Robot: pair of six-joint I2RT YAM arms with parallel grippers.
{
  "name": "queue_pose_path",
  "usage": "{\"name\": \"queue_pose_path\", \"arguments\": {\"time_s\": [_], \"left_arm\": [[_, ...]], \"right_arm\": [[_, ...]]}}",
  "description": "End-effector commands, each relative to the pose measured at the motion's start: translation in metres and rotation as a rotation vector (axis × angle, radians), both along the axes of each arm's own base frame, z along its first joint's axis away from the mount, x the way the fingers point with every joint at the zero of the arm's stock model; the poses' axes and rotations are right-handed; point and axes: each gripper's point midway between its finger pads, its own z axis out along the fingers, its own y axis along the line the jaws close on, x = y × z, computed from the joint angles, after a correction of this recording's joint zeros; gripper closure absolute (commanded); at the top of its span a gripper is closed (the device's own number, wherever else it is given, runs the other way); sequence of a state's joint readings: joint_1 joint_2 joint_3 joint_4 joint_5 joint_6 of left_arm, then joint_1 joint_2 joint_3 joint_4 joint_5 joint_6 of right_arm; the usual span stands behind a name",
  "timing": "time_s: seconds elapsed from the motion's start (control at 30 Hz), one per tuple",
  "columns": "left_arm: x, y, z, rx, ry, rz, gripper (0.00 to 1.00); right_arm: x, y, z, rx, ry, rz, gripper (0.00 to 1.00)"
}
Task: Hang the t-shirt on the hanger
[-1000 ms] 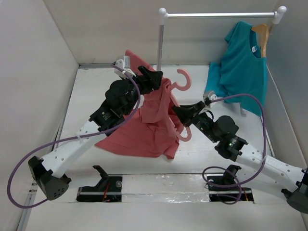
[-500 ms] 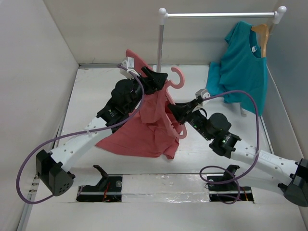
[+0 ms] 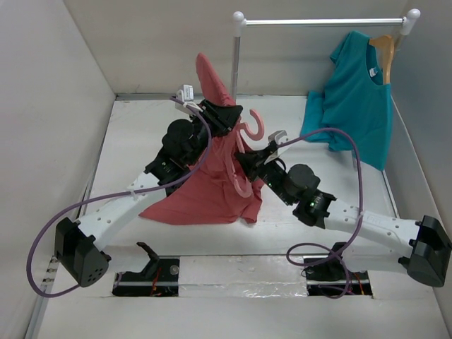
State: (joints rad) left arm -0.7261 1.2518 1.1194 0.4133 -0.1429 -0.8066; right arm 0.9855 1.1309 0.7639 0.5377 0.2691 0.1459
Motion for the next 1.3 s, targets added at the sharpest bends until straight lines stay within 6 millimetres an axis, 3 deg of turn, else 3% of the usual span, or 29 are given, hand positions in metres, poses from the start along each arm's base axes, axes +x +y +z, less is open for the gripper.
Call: {"name": "queue_pose_path", "arguments": {"time_s": [0.0, 0.1, 0.13, 0.17, 0.23, 0.27, 0.37, 0.4, 0.43, 0.47, 0.5, 0.53, 0.57, 0.63, 0.67, 0.77, 0.8, 0.93, 1.03, 1.17, 1.27], "left_arm": [[-0.012, 0.004, 0.001, 0.030, -0.052, -0.027, 1.00], [-0.017, 0.013, 0.010, 0.008, -0.077, -0.014, 1.00], [-0.020, 0.013, 0.015, 0.003, -0.085, -0.028, 1.00], [-0.016, 0.018, 0.014, 0.010, -0.081, -0.020, 1.00], [-0.022, 0.021, 0.021, -0.010, -0.095, -0.045, 1.00], [-0.021, 0.025, 0.025, -0.036, -0.102, -0.048, 1.00], [-0.028, 0.026, 0.029, -0.055, -0.108, -0.127, 1.00], [-0.026, 0.028, 0.028, -0.064, -0.102, -0.120, 1.00], [-0.031, 0.027, 0.030, -0.074, -0.109, -0.144, 1.00], [-0.033, 0.027, 0.033, -0.087, -0.119, -0.152, 1.00], [-0.034, 0.027, 0.034, -0.088, -0.120, -0.155, 1.00], [-0.035, 0.026, 0.035, -0.085, -0.121, -0.162, 1.00], [-0.036, 0.025, 0.035, -0.082, -0.118, -0.167, 1.00], [-0.040, 0.025, 0.039, -0.094, -0.122, -0.181, 1.00], [-0.041, 0.025, 0.040, -0.097, -0.127, -0.186, 1.00], [-0.043, 0.026, 0.043, -0.087, -0.122, -0.188, 1.00], [-0.044, 0.027, 0.043, -0.089, -0.122, -0.188, 1.00], [-0.049, 0.030, 0.051, -0.094, -0.135, -0.189, 1.00], [-0.052, 0.031, 0.051, -0.089, -0.135, -0.192, 1.00], [-0.048, 0.032, 0.053, -0.080, -0.130, -0.187, 1.00], [-0.051, 0.033, 0.054, -0.096, -0.138, -0.195, 1.00]], "right_arm": [[-0.020, -0.004, 0.092, 0.226, -0.166, 0.053, 1.00], [-0.022, -0.004, 0.086, 0.204, -0.136, 0.062, 0.92], [-0.025, -0.007, 0.083, 0.203, -0.128, 0.070, 0.85], [-0.026, -0.010, 0.079, 0.197, -0.115, 0.066, 0.69], [-0.032, -0.019, 0.080, 0.195, -0.104, 0.068, 0.53], [-0.035, -0.021, 0.067, 0.155, -0.083, 0.073, 0.42], [-0.047, -0.039, 0.047, 0.104, -0.051, 0.075, 0.24], [-0.048, -0.043, 0.039, 0.090, -0.043, 0.068, 0.22], [-0.049, -0.047, 0.031, 0.074, -0.045, 0.063, 0.22], [-0.043, -0.056, 0.023, 0.060, -0.045, 0.034, 0.48], [-0.040, -0.063, 0.000, 0.031, -0.025, 0.014, 0.77], [-0.035, -0.068, -0.009, 0.027, -0.006, -0.002, 0.96], [-0.036, -0.065, -0.023, -0.003, 0.010, 0.034, 1.00], [-0.022, -0.072, -0.047, -0.054, 0.043, 0.045, 1.00], [-0.027, -0.066, -0.054, -0.073, 0.047, 0.116, 0.94], [-0.022, -0.063, -0.075, -0.136, 0.070, 0.171, 0.31], [-0.023, -0.060, -0.081, -0.151, 0.078, 0.191, 0.27], [-0.018, -0.053, -0.100, -0.214, 0.113, 0.212, 0.24], [-0.013, -0.048, -0.099, -0.197, 0.090, 0.215, 0.25], [-0.006, -0.035, -0.106, -0.257, 0.102, 0.231, 0.40], [0.001, -0.027, -0.105, -0.255, 0.095, 0.222, 0.41]]}}
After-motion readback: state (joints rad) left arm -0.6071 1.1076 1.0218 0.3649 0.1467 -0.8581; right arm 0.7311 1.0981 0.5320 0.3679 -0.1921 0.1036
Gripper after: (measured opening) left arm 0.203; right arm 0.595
